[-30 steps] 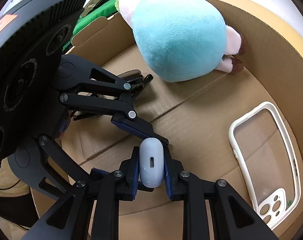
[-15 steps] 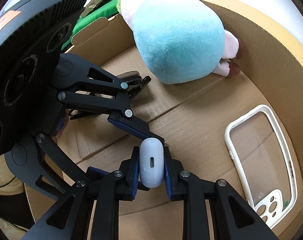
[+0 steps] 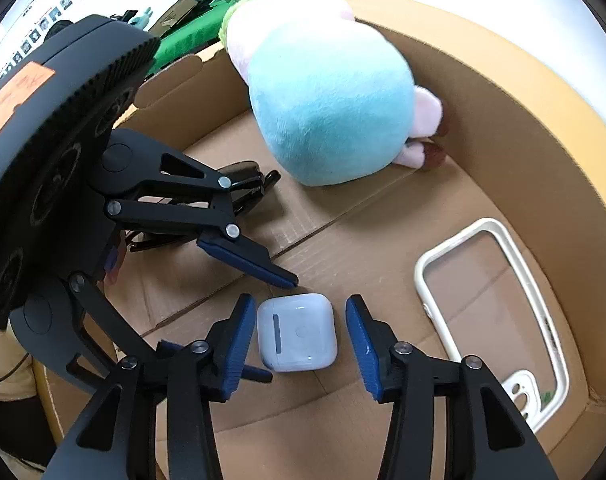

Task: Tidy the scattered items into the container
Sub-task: 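Open the right gripper to drop the earbuds case into the box, then raise both grippers away from the box toward the pink wand pen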

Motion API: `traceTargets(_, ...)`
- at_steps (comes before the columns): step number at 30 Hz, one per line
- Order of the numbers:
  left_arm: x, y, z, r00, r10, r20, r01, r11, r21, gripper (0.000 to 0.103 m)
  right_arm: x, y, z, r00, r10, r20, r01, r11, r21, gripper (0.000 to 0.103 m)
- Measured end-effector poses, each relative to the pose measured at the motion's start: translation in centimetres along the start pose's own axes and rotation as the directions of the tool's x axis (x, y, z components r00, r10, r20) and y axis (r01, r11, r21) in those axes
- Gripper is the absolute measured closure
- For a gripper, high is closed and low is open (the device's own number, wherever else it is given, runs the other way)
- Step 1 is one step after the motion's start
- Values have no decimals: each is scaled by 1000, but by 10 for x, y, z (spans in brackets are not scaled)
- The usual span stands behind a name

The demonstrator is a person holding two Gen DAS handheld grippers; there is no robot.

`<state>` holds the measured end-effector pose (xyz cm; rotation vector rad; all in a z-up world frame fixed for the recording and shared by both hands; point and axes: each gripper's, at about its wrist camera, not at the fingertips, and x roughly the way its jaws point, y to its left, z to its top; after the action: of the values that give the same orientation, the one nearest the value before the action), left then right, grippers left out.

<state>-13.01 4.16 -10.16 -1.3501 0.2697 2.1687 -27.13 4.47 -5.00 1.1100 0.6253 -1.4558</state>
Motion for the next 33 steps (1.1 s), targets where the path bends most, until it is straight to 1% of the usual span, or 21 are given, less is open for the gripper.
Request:
traceTargets(4,-22,-9,-11,999,15,39,-15,1000,2,53,-13,6,-3,1000,-29,13,29,1000,5,48)
traceTargets(6,-40,-17,-19,997,20,70,-21,1000,4,53,-24,12,-5,998,-62,31,61,998,11,45)
traceTargets(8,-60,-25,-29,993,33,115,-33,999,-7,52,-42,24,-8,989,-125,75,124,992,13,35)
traceTargets(9,-74,-28,-37,988,39,147,-36,999,-21,50,-54,33,-11,978,-181,107,180,984,13,33)
traceTargets(10,-88,-31,-45,983,49,180,-42,998,-40,45,-66,43,-15,962,-235,142,235,972,16,29)
traceTargets(11,-97,-33,-52,978,58,201,-47,997,-57,42,-80,48,-22,945,-273,179,273,962,27,25)
traceTargets(12,-104,-36,-51,971,74,229,-56,995,-83,41,-97,55,-34,926,-304,222,302,952,47,23)
traceTargets(13,-111,-39,-51,962,88,258,-63,993,-104,41,-110,64,-43,908,-327,263,320,945,71,17)
traceTargets(14,-108,-43,-25,949,105,296,-69,989,-129,40,-119,60,-48,891,-344,296,331,939,96,11)
traceTargets(15,-113,-40,-16,932,130,339,-77,983,-165,38,-126,67,-60,874,-361,326,340,933,123,10)
traceTargets(16,-118,-33,-7,914,159,374,-87,976,-202,34,-124,85,-72,860,-374,348,344,927,148,9)
traceTargets(17,-124,-29,-9,900,179,398,-94,970,-226,29,-125,103,-76,850,-383,362,344,924,169,9)
traceTargets(19,-154,-38,-30,861,240,449,-120,953,-280,24,-122,128,-90,840,-399,367,338,915,220,9)
traceTargets(22,-184,-53,-69,833,277,479,-126,938,-323,23,-114,153,-105,825,-442,351,336,885,323,9)
traceTargets(23,-183,-49,-64,830,281,482,-119,933,-338,23,-115,160,-113,818,-459,345,339,871,355,9)
traceTargets(24,-180,-52,-70,829,285,481,-108,926,-362,23,-112,165,-122,809,-483,335,349,853,388,9)
traceTargets(26,-172,-57,-76,833,288,472,-91,913,-398,23,-113,177,-136,783,-541,308,392,813,430,9)
traceTargets(27,-163,-61,-81,837,295,461,-88,904,-418,24,-111,181,-141,776,-556,297,405,801,441,9)
traceTargets(29,-164,-71,-89,838,321,441,-93,881,-465,23,-110,191,-151,775,-562,290,406,794,452,9)
traceTargets(31,-165,-80,-97,846,305,437,-76,881,-467,23,-110,199,-159,768,-575,283,420,785,456,9)
traceTargets(33,-151,-80,-97,853,297,429,-69,879,-473,24,-112,205,-167,765,-580,281,421,779,464,9)
